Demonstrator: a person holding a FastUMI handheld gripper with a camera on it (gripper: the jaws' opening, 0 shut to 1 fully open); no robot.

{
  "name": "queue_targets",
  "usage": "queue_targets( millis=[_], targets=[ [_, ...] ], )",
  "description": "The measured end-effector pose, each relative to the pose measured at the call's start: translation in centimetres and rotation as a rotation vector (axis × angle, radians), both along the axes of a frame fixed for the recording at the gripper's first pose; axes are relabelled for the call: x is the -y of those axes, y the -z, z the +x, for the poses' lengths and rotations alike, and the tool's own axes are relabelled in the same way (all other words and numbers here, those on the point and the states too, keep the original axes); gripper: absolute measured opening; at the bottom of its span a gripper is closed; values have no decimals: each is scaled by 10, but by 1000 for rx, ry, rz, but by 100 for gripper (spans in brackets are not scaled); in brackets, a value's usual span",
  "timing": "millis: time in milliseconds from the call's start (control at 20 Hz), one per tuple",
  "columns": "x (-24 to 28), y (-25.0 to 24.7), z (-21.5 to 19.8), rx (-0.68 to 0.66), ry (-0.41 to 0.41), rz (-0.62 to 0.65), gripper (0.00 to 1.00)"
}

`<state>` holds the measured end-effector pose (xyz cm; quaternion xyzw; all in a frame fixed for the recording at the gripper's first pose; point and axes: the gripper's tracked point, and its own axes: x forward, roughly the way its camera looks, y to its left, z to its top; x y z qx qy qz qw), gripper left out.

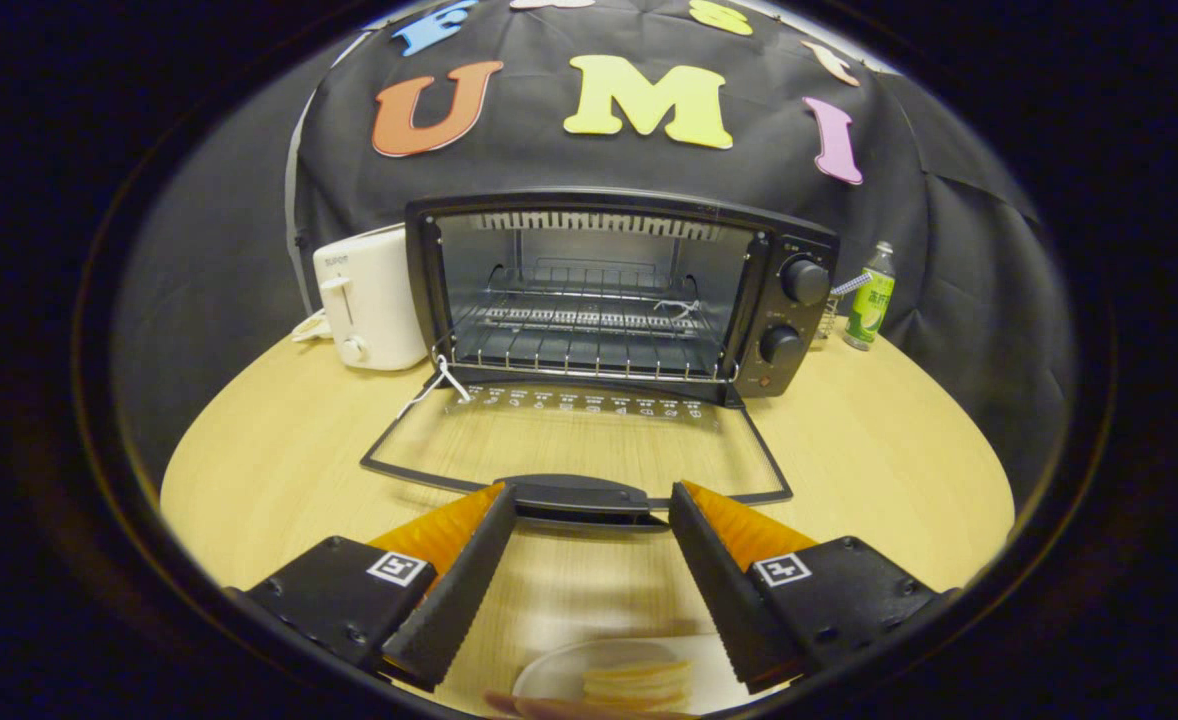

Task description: Open the toaster oven, put the food inside, and close the toaster oven door.

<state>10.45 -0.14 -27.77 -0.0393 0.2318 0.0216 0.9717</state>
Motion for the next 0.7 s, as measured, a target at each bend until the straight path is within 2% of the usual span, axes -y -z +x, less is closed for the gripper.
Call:
queue_targets(
  millis=[250,500,700],
  targets=[
    [2,-16,-51,31,-14,65,100],
    [12,-17,-116,74,1,29,100],
    [19,4,-146,87,0,-40,100]
  ],
)
